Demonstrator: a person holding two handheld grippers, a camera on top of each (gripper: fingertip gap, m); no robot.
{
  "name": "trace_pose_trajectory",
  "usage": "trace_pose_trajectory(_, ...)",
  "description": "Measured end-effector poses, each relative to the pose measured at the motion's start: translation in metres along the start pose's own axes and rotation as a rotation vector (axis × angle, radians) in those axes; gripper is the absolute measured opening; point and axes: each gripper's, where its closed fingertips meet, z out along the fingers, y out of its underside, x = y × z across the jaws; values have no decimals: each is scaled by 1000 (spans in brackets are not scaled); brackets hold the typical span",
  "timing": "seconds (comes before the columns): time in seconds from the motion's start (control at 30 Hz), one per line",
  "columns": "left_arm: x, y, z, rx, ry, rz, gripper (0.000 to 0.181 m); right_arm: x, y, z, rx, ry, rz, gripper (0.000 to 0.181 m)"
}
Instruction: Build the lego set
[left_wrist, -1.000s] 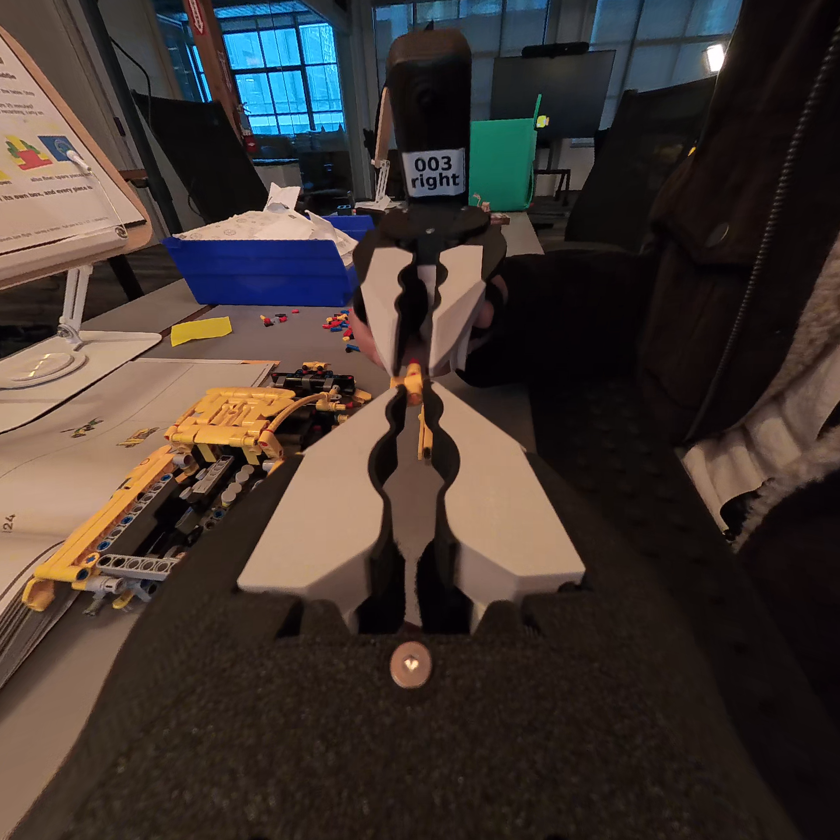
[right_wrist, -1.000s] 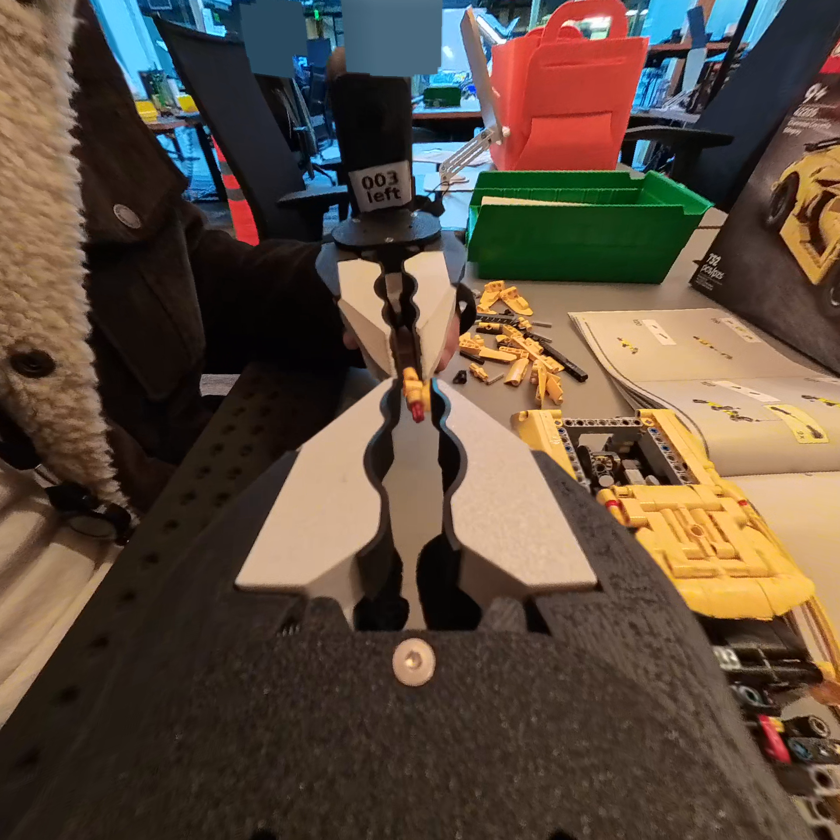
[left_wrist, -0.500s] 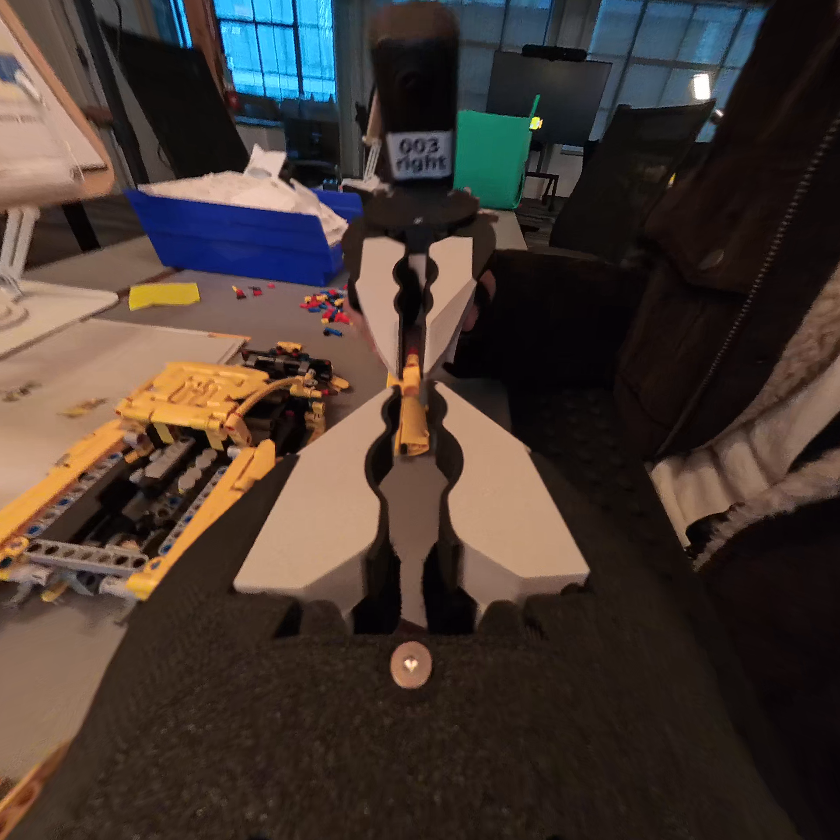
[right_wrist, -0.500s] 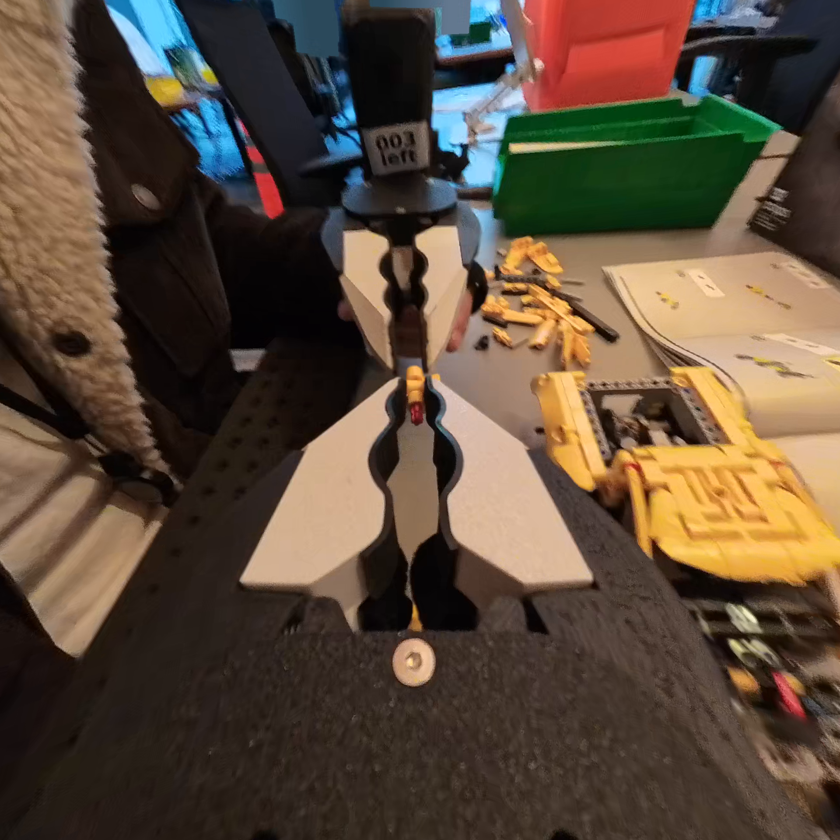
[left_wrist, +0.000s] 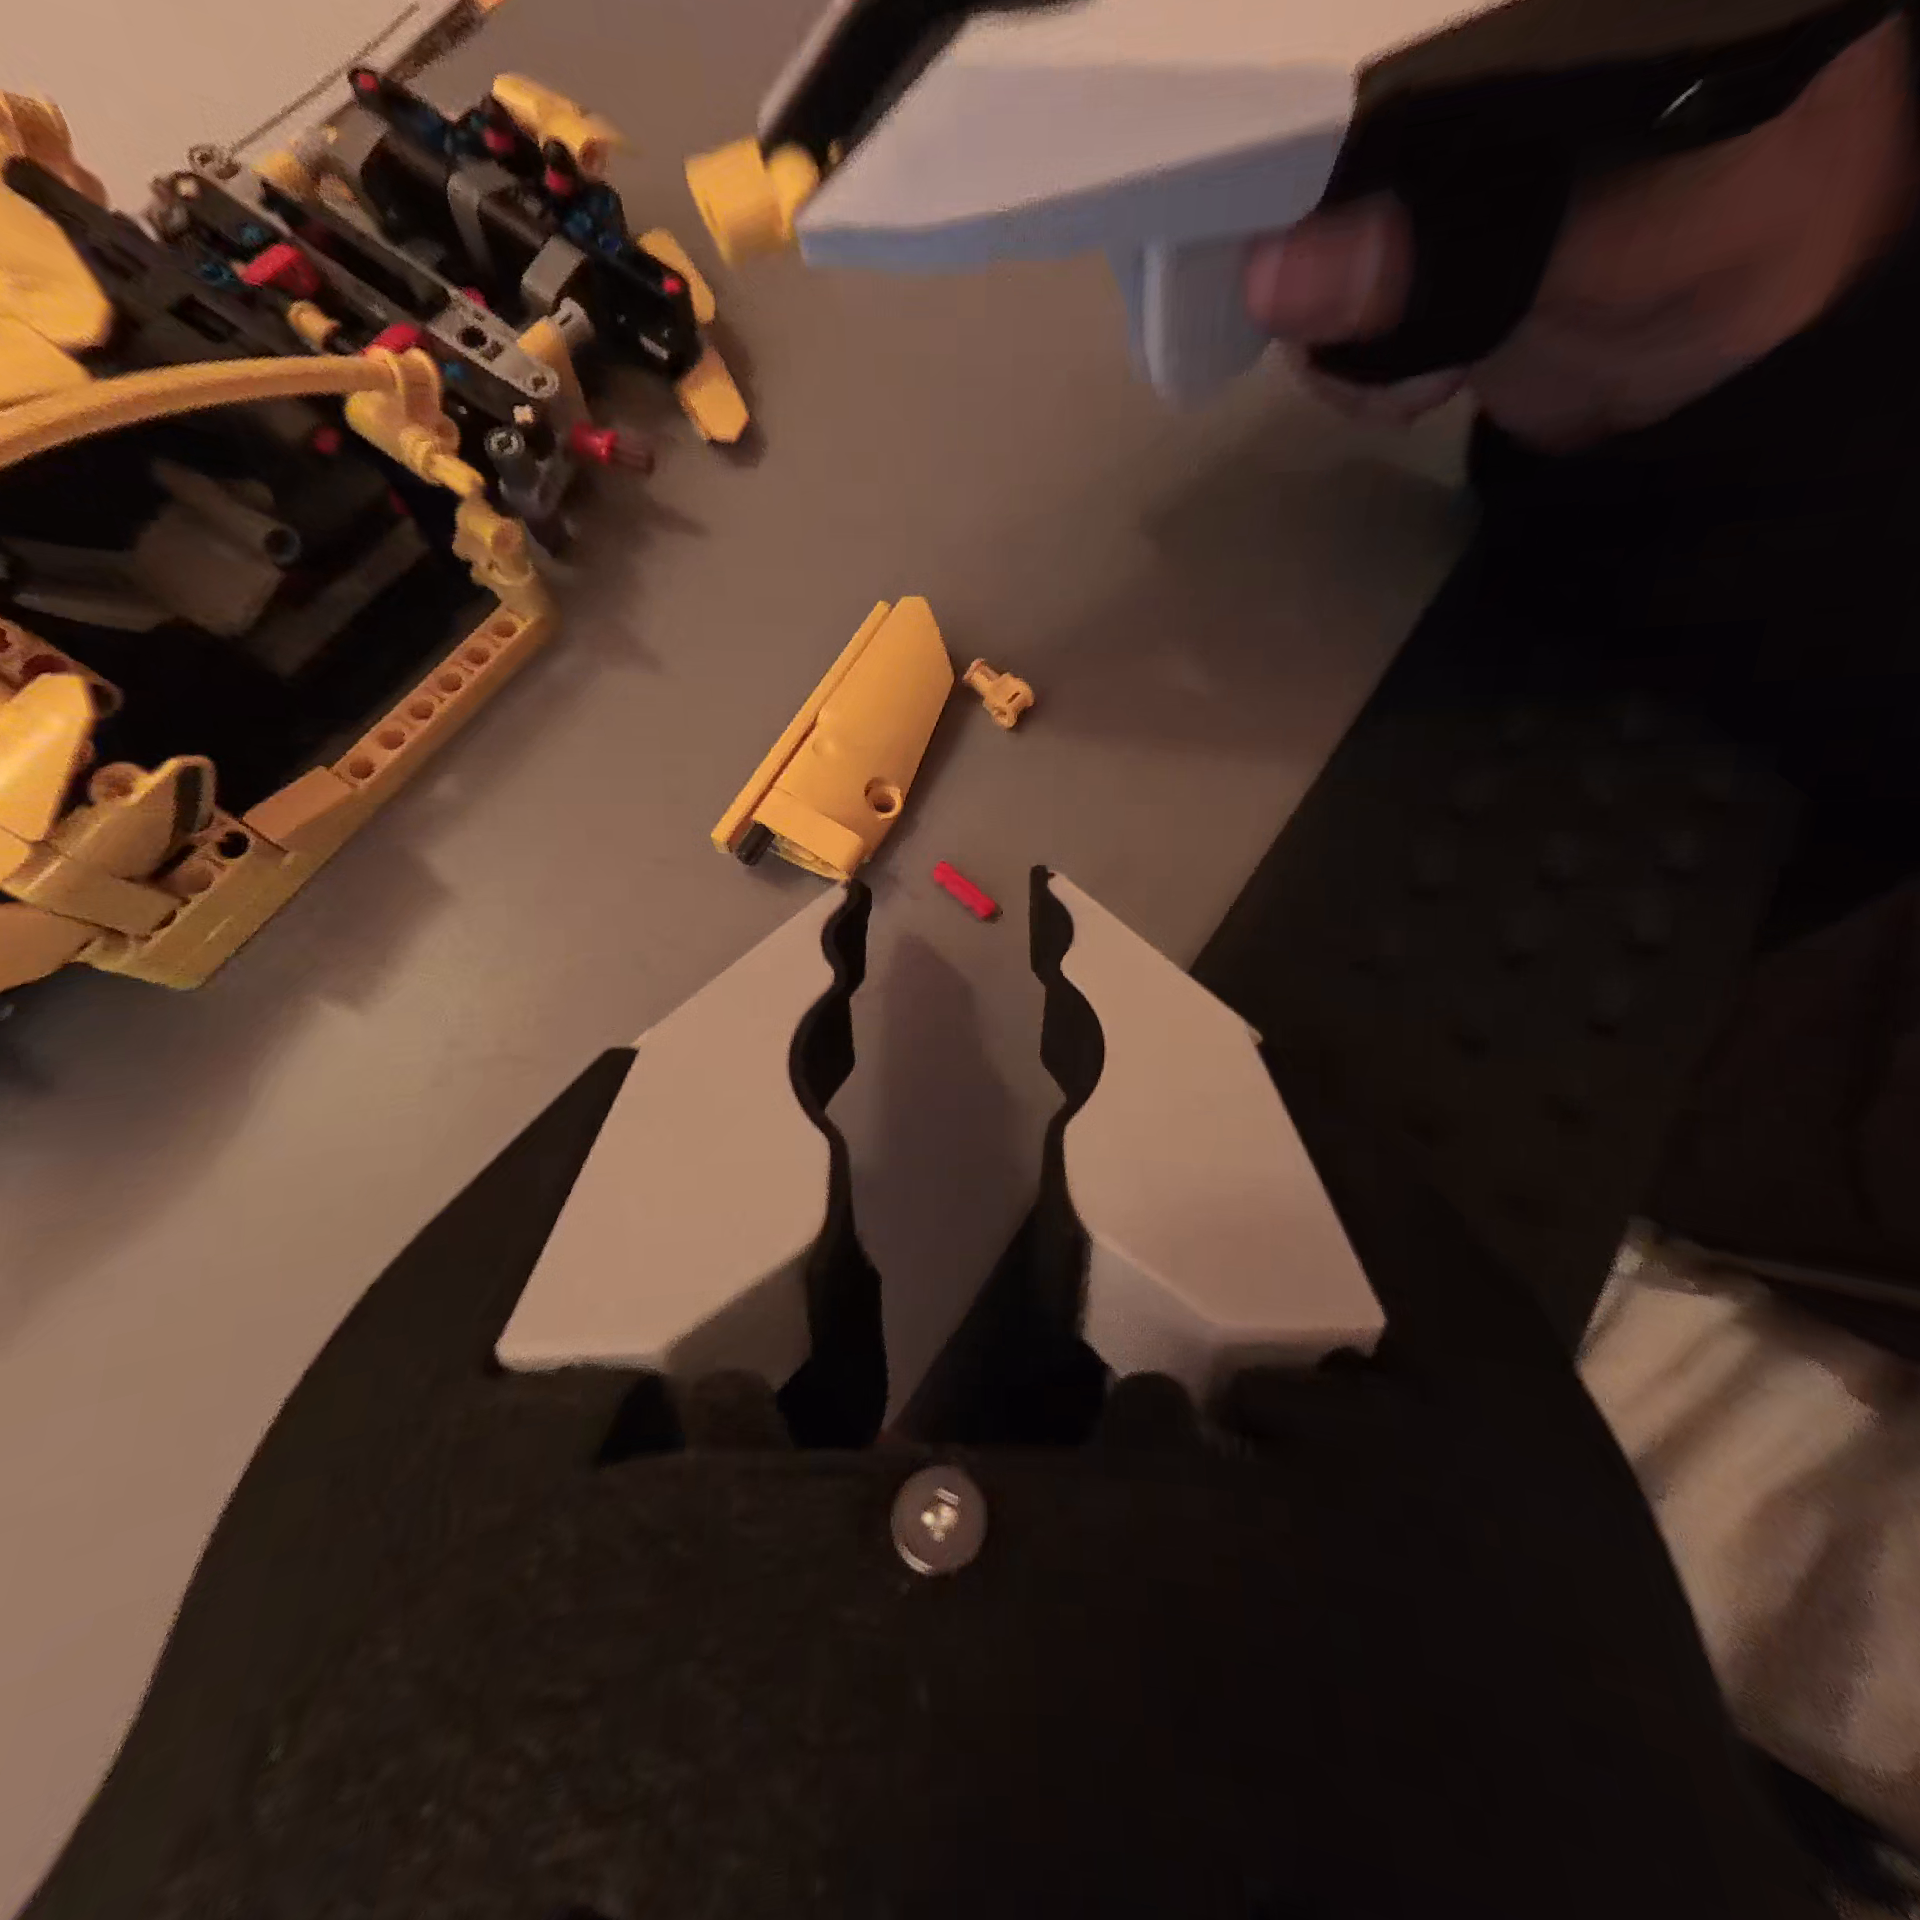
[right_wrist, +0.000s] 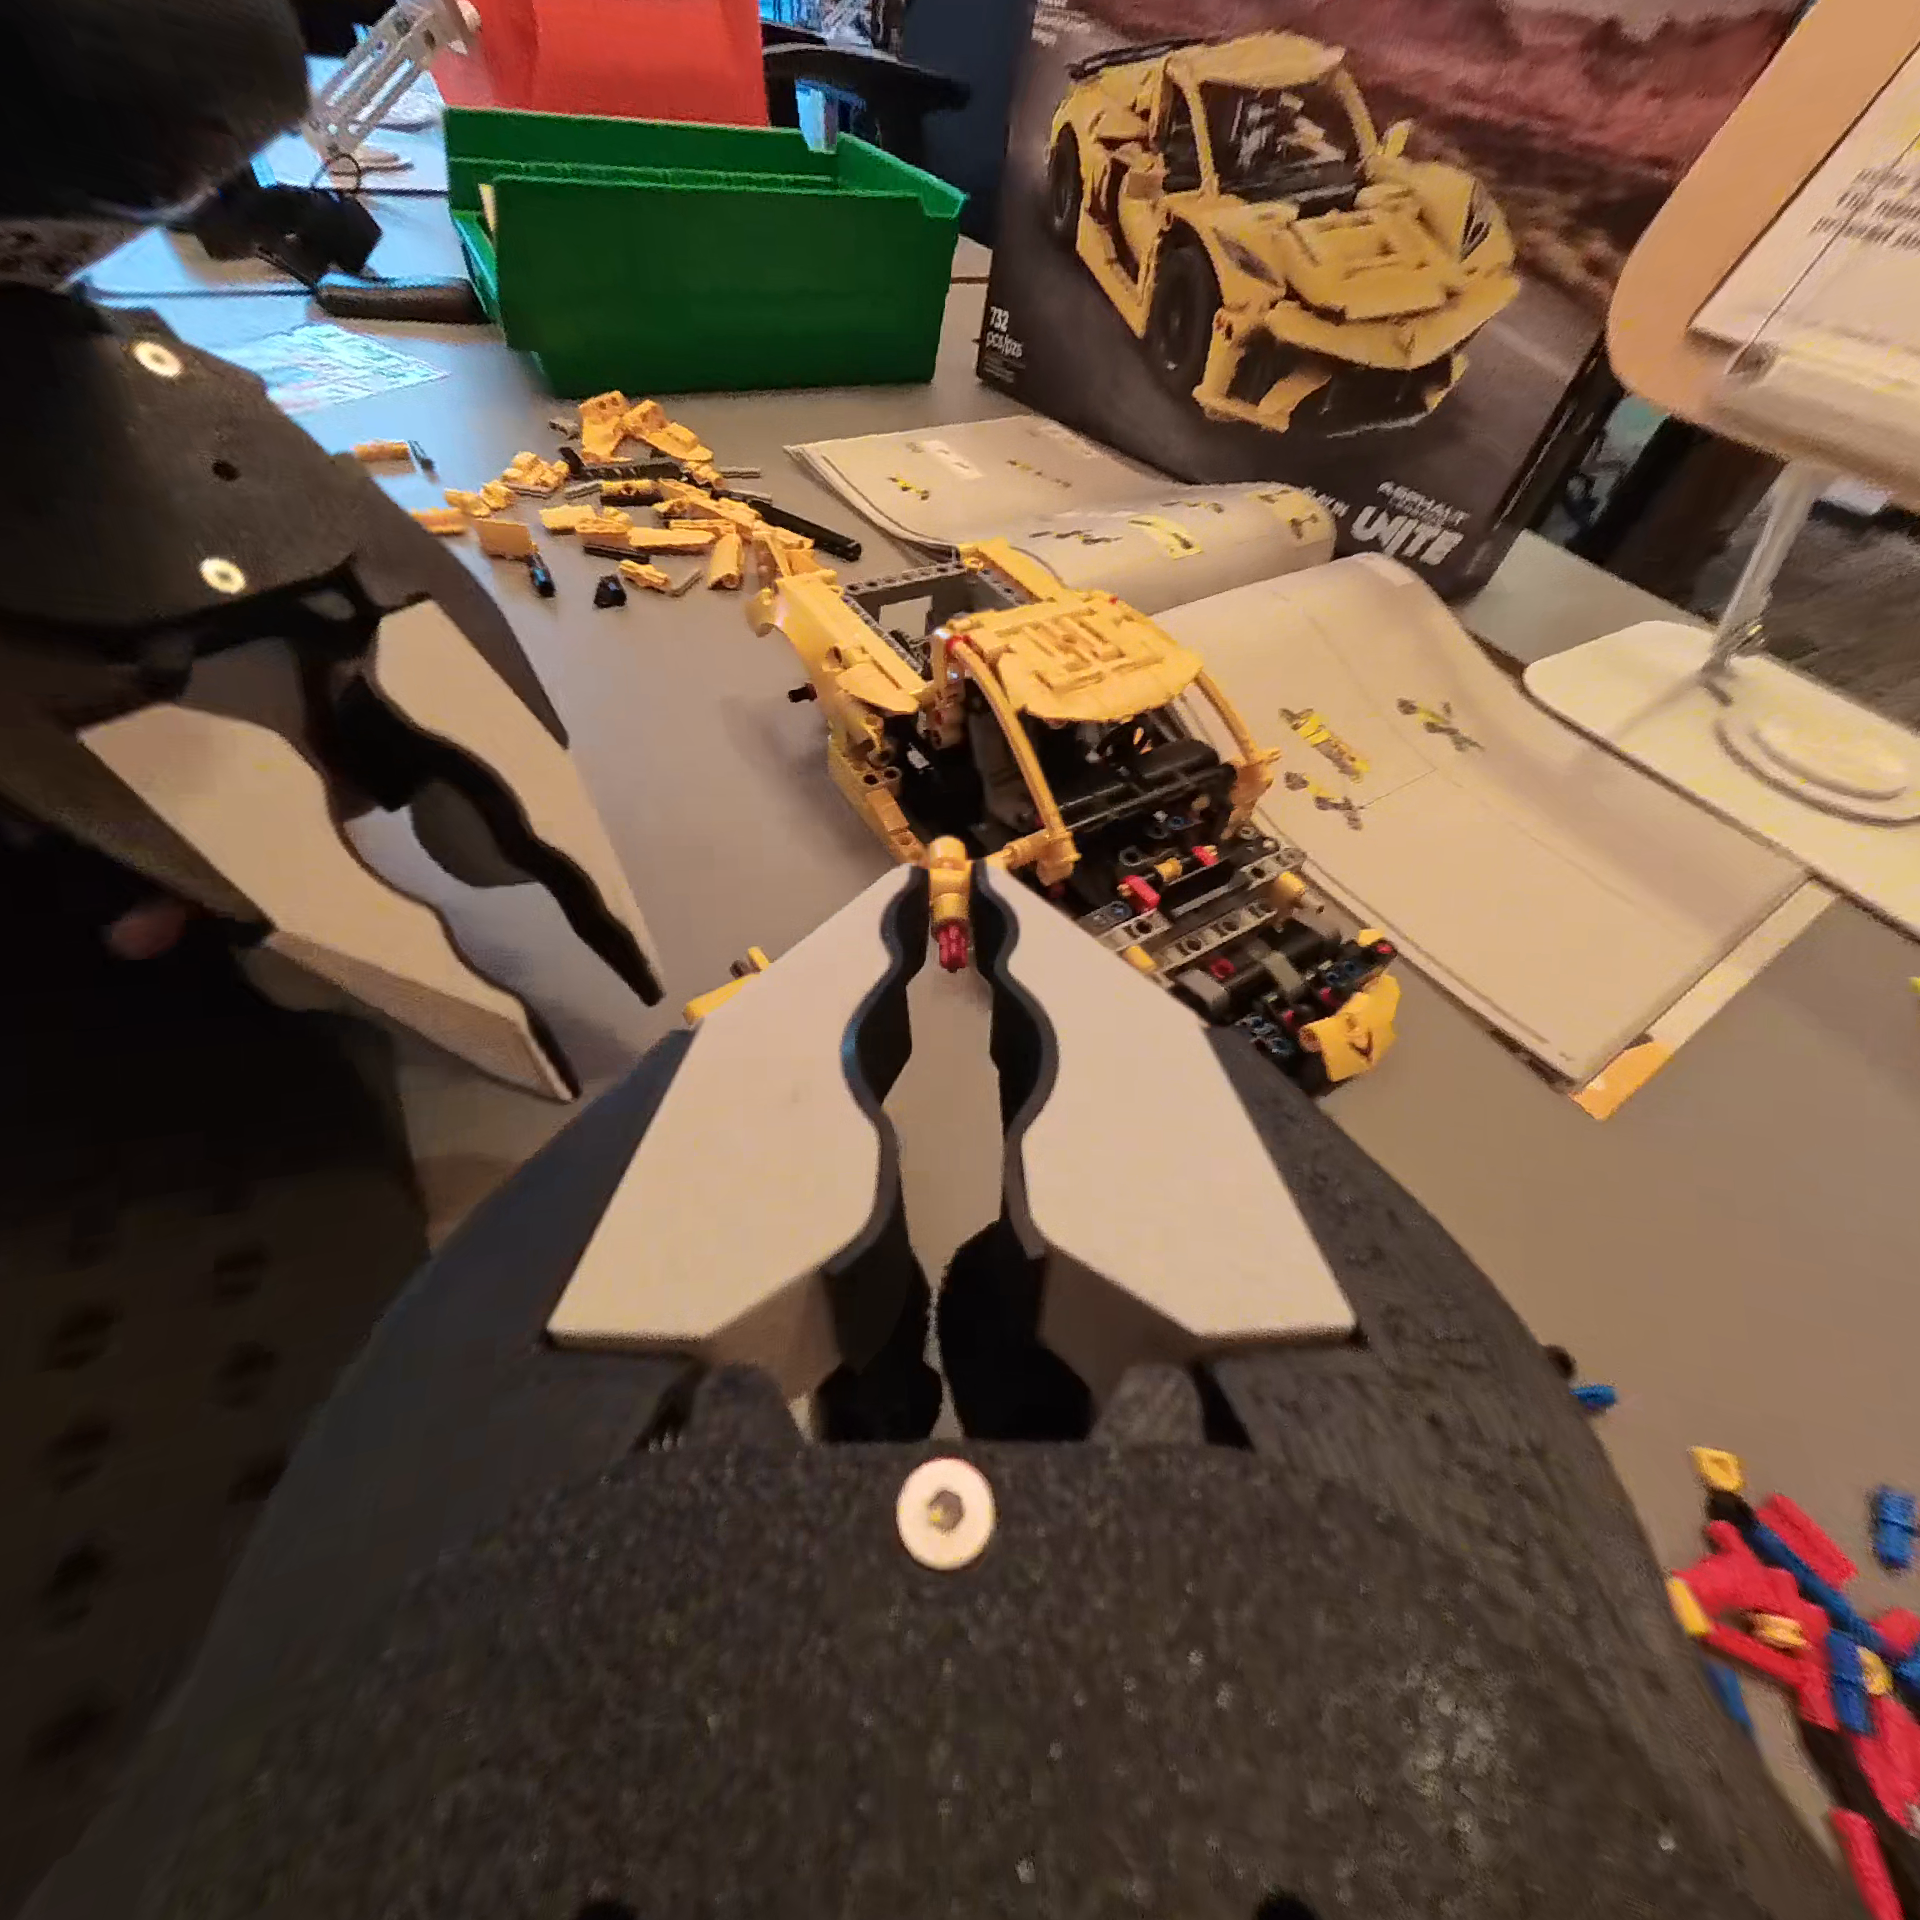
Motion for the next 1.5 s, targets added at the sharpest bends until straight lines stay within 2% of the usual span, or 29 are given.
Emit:
trace_pose_trajectory(0.1, -4, 6, 8, -67, -73, 8, 29, -5, 5, 1, -14, -18, -17, 7)
trace_pose_trajectory(0.27, -2, 9, 14, -110, -65, -2, 15, -9, 8, 1, -21, -31, -25, 7)
trace_pose_trajectory(0.47, 2, 9, 17, -116, -23, 52, 5, -10, 12, 2, -33, -51, -7, 7)
trace_pose_trajectory(0.6, 3, 12, 12, -115, 72, 165, 4, -20, 14, 4, -44, -118, -8, 7)
trace_pose_trajectory(0.77, -15, -6, -30, 139, 207, 345, 3, -55, 14, 0, -38, -362, 16, 7)
trace_pose_trajectory(0.87, -20, -16, -58, 246, 238, 474, 3, -68, 12, 8, -56, -405, -20, 7)
trace_pose_trajectory(0.97, -26, -10, -66, 201, 217, 616, 4, -82, 10, 17, -91, -448, -39, 7)
trace_pose_trajectory(1.2, -26, 3, -68, 121, 203, 815, 3, -102, -2, 32, -103, -533, -30, 7)
trace_pose_trajectory(1.5, -26, 7, -68, 88, 205, 878, 3, -103, 1, 36, -117, -543, -6, 7)
